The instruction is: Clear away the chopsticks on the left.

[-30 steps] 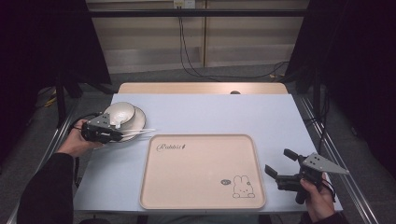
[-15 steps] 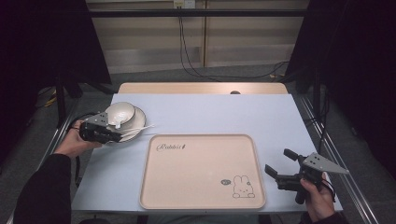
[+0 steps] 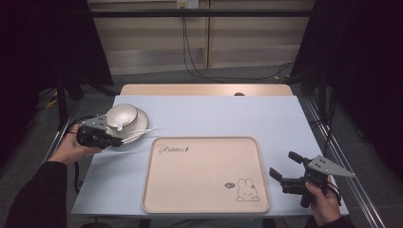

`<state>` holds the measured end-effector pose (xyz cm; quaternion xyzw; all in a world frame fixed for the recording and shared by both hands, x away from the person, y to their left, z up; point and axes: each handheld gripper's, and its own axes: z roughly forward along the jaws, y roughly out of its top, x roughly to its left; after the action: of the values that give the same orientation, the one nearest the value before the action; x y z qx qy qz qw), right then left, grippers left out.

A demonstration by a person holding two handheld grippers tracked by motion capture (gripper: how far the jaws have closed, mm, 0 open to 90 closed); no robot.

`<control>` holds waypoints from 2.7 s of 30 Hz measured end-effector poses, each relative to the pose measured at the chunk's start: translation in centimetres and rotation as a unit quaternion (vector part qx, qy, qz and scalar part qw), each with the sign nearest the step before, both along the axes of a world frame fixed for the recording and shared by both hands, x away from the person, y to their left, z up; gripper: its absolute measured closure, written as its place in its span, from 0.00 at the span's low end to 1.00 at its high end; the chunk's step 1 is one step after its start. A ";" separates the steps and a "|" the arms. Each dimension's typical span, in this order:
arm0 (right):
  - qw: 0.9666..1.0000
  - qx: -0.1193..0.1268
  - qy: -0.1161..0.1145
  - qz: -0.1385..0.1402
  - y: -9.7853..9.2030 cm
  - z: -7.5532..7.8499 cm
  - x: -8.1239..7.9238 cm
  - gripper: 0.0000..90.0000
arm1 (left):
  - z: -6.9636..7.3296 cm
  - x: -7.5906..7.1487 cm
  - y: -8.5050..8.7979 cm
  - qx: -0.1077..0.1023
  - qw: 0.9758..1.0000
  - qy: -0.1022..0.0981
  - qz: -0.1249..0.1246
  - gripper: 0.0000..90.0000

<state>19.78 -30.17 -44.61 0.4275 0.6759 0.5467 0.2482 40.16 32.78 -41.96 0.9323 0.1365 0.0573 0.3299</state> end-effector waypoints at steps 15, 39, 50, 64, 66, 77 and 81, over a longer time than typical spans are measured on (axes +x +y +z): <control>1.000 -0.003 -0.003 0.003 0.1 0.0 0.1 0.02 | 1.6 -3.1 0.3 -0.036 0.997 0.030 0.061 0.94; 1.000 -0.004 -0.001 0.006 0.2 0.0 0.2 0.02 | 1.9 -8.8 -1.3 -0.073 0.975 0.100 0.183 0.94; 1.000 -0.003 -0.002 0.007 0.3 0.0 0.1 0.02 | 1.9 -11.8 -3.9 -0.084 0.958 0.111 0.252 0.94; 1.000 -0.006 -0.003 0.009 0.3 0.0 0.2 0.02 | 1.3 -14.3 -7.8 -0.092 0.918 0.126 0.364 0.94; 1.000 -0.006 -0.003 0.010 0.4 0.0 0.2 0.02 | 0.9 -14.1 -8.3 -0.091 0.911 0.130 0.381 0.94; 1.000 -0.006 -0.002 0.011 0.4 0.0 0.2 0.02 | -0.6 -13.2 -11.0 -0.105 0.885 0.151 0.427 0.94; 1.000 -0.006 0.000 0.012 0.4 0.0 0.2 0.02 | -1.2 -12.7 -11.7 -0.109 0.881 0.159 0.432 0.94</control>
<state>20.00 -29.75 -44.58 0.4178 0.6842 0.5455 0.2444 27.48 21.07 -43.13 0.7355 0.5818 0.0295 0.3459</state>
